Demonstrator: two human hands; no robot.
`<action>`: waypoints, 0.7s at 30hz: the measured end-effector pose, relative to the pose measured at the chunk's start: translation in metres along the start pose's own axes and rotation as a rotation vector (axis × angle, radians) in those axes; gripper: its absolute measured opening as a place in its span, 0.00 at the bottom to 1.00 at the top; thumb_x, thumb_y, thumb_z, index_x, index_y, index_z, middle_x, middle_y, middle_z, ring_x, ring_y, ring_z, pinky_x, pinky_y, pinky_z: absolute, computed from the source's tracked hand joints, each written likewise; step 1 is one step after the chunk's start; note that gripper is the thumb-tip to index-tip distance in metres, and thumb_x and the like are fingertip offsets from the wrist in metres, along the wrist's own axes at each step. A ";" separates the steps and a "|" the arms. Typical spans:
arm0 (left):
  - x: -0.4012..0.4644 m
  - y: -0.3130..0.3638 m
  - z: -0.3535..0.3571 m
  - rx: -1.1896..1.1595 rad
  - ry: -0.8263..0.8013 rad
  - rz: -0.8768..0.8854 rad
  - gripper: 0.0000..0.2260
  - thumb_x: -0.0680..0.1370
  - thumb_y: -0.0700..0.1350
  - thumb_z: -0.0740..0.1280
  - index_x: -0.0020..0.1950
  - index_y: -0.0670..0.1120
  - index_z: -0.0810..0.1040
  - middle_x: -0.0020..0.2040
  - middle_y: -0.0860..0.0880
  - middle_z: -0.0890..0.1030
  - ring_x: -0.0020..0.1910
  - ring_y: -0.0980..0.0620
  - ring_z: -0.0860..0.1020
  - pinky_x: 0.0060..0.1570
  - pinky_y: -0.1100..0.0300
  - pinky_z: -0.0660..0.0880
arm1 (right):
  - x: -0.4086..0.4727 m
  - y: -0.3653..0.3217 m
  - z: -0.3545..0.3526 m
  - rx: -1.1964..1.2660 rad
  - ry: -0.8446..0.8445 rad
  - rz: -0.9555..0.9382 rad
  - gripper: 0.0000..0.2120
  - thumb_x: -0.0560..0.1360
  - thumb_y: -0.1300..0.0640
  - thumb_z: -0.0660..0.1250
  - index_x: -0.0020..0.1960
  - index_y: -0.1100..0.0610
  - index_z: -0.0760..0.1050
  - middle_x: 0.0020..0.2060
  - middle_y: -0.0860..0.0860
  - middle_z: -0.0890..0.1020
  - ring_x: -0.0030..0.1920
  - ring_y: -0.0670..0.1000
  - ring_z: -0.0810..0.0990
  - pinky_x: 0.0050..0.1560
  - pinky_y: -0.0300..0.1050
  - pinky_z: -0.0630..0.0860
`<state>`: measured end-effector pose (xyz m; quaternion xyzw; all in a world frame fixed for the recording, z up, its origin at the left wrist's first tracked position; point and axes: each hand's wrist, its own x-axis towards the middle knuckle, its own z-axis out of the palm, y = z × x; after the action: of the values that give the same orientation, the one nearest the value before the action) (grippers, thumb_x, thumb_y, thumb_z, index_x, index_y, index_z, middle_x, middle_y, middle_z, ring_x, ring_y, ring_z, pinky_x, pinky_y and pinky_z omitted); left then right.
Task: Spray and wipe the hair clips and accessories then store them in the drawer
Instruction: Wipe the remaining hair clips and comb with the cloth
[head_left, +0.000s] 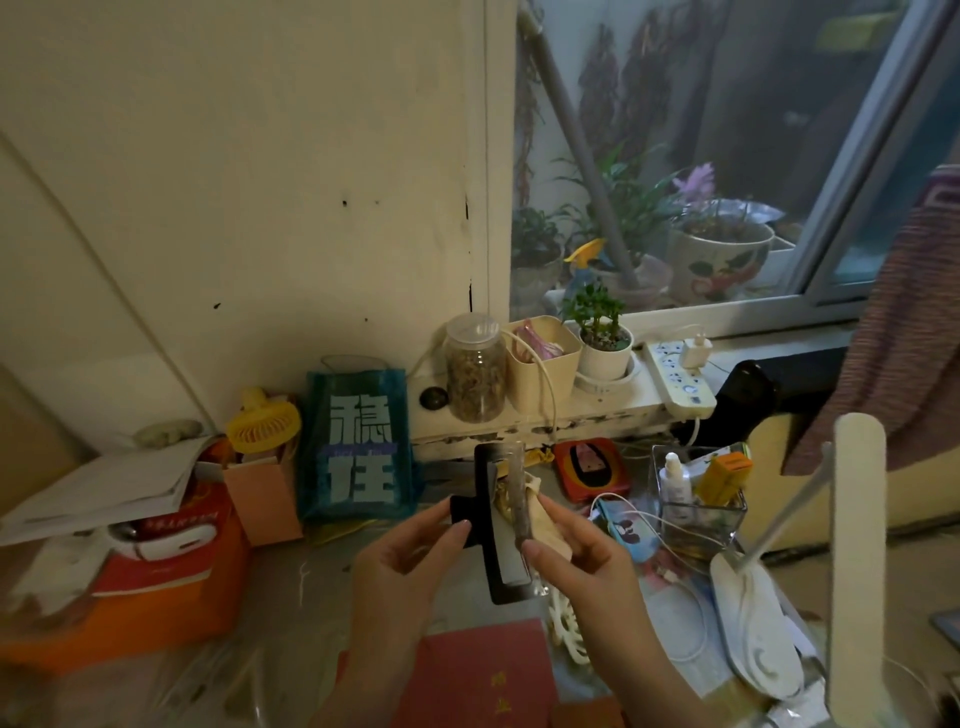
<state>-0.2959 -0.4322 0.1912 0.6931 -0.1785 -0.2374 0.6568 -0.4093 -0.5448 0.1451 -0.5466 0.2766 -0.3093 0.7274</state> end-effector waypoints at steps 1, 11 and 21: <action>0.000 0.002 0.000 -0.001 -0.021 0.012 0.12 0.71 0.39 0.72 0.47 0.56 0.81 0.38 0.62 0.84 0.39 0.70 0.79 0.33 0.79 0.70 | 0.000 -0.001 0.000 0.015 0.010 -0.002 0.22 0.69 0.70 0.69 0.62 0.58 0.76 0.50 0.52 0.85 0.52 0.50 0.82 0.46 0.37 0.78; 0.009 0.014 -0.005 -0.025 -0.198 -0.020 0.26 0.59 0.52 0.73 0.57 0.61 0.76 0.48 0.63 0.81 0.46 0.68 0.79 0.40 0.70 0.73 | 0.001 -0.017 0.001 0.126 -0.025 -0.041 0.31 0.55 0.53 0.79 0.57 0.56 0.79 0.50 0.54 0.84 0.52 0.53 0.83 0.47 0.38 0.79; 0.013 0.022 -0.005 0.053 -0.330 0.055 0.19 0.67 0.38 0.73 0.55 0.54 0.80 0.47 0.63 0.83 0.47 0.66 0.80 0.38 0.74 0.75 | 0.001 -0.023 -0.004 0.139 -0.086 -0.056 0.26 0.62 0.60 0.74 0.60 0.56 0.77 0.53 0.53 0.84 0.55 0.53 0.81 0.48 0.38 0.78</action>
<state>-0.2811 -0.4370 0.2117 0.6567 -0.3088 -0.3252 0.6063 -0.4150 -0.5536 0.1665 -0.5150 0.2077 -0.3241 0.7659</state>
